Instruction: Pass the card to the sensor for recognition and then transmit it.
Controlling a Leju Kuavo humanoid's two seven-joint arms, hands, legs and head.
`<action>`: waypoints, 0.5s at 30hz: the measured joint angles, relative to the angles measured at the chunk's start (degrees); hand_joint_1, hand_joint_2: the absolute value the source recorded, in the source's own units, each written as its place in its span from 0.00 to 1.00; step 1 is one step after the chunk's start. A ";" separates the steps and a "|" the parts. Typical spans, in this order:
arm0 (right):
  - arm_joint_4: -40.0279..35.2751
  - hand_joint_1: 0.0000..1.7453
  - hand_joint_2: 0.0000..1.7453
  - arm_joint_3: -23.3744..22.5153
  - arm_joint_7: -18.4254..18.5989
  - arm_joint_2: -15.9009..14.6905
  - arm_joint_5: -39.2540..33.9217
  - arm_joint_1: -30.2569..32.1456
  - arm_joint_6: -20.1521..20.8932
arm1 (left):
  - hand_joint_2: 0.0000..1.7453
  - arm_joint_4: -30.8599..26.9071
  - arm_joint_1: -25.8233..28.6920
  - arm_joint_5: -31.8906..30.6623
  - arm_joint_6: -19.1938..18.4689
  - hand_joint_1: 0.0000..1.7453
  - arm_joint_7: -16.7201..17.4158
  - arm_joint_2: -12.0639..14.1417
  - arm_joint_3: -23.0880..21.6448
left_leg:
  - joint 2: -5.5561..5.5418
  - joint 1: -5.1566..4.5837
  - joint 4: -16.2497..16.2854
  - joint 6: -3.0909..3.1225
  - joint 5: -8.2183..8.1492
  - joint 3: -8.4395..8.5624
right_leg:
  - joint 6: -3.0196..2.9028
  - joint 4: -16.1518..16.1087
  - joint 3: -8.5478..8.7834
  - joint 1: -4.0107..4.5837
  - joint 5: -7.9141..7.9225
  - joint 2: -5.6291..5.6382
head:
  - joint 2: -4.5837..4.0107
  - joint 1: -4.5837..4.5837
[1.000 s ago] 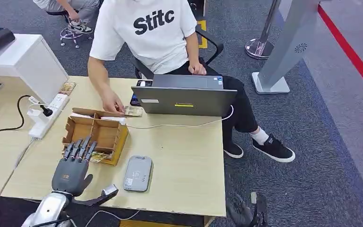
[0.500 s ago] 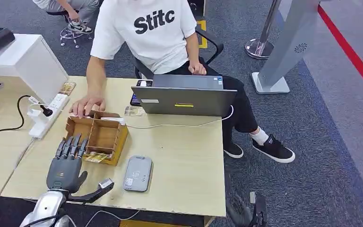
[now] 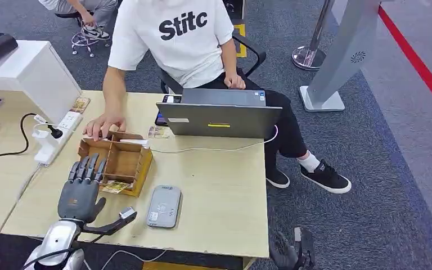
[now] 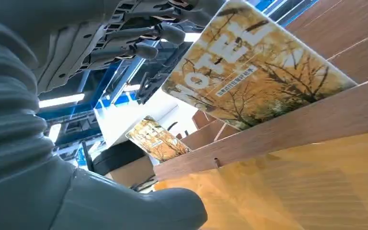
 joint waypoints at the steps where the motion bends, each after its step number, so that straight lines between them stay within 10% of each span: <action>1: 0.00 0.00 1.00 -0.04 0.00 0.00 0.09 -0.01 0.02 | 1.00 0.15 -0.09 0.00 0.07 0.00 -0.50 -0.13 -0.09 | 0.00 0.00 0.00 0.00 0.00 0.00 | 0.00 0.00 0.00 0.00 0.00 0.00 | 0.00 0.00; 13: 0.00 0.00 1.00 -0.61 0.13 0.07 0.76 -0.11 0.20 | 1.00 1.46 -0.12 0.70 0.94 0.00 -8.43 -2.23 0.00 | 0.00 0.00 0.00 0.00 0.00 0.00 | 0.00 0.00 0.00 0.00 0.00 0.00 | 0.00 0.00; 14: 0.00 0.00 1.00 -0.63 0.13 0.07 0.79 -0.12 0.20 | 1.00 1.53 -0.12 0.72 0.94 1.00 -8.83 -2.49 0.09 | 0.00 0.00 0.00 0.00 0.00 0.00 | 0.00 0.00 0.00 0.00 0.00 0.00 | 0.00 0.00; 15: 0.00 0.00 1.00 -0.68 0.13 0.07 0.81 -0.12 0.20 | 1.00 1.53 -0.12 0.72 0.94 1.00 -8.90 -2.65 0.20 | 0.00 0.00 0.00 0.00 0.00 0.00 | 0.00 0.00 0.00 0.00 0.00 0.00 | 0.00 0.00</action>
